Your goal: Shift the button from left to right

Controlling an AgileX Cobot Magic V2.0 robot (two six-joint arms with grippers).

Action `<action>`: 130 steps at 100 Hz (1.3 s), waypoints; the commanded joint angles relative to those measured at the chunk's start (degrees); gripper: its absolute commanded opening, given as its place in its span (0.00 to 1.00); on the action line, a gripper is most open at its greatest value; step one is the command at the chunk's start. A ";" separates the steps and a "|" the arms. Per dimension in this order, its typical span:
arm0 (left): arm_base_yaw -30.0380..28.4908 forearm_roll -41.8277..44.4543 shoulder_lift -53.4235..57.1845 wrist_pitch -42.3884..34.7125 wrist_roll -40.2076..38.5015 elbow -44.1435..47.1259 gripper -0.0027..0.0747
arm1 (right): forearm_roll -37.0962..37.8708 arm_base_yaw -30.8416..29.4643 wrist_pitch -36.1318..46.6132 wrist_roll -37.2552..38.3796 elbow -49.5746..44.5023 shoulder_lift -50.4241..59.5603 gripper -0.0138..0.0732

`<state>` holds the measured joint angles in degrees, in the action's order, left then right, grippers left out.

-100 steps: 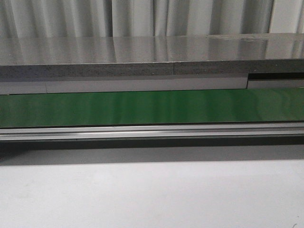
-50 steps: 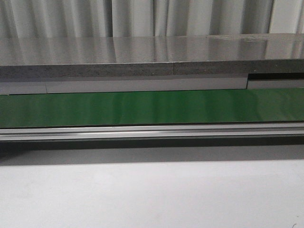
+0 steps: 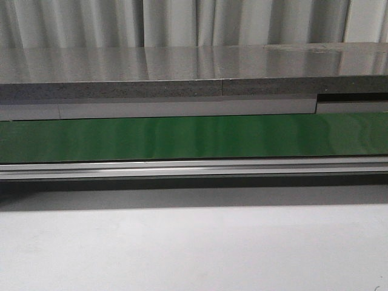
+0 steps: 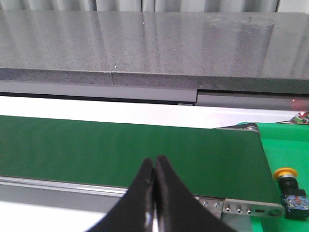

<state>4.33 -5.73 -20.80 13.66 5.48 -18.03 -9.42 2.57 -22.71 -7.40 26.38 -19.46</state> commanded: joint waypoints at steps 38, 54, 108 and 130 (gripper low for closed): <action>0.46 -0.55 -0.22 -4.92 -0.14 -1.69 0.01 | -0.48 0.21 2.83 -0.27 1.48 -0.42 0.08; 0.46 -0.55 -0.22 -4.92 -0.14 -1.69 0.01 | -0.48 0.21 2.83 -0.27 1.48 -0.42 0.08; 0.46 -0.55 -0.22 -4.92 -0.14 -1.69 0.01 | 2.13 0.21 8.33 1.14 -5.32 5.92 0.08; 0.46 -0.55 -0.22 -4.92 -0.14 -1.69 0.01 | 6.17 1.48 13.67 5.63 -14.88 14.53 0.08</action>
<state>4.33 -5.73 -20.80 13.53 5.48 -18.03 -5.19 3.56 -15.88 -3.30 12.85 -6.85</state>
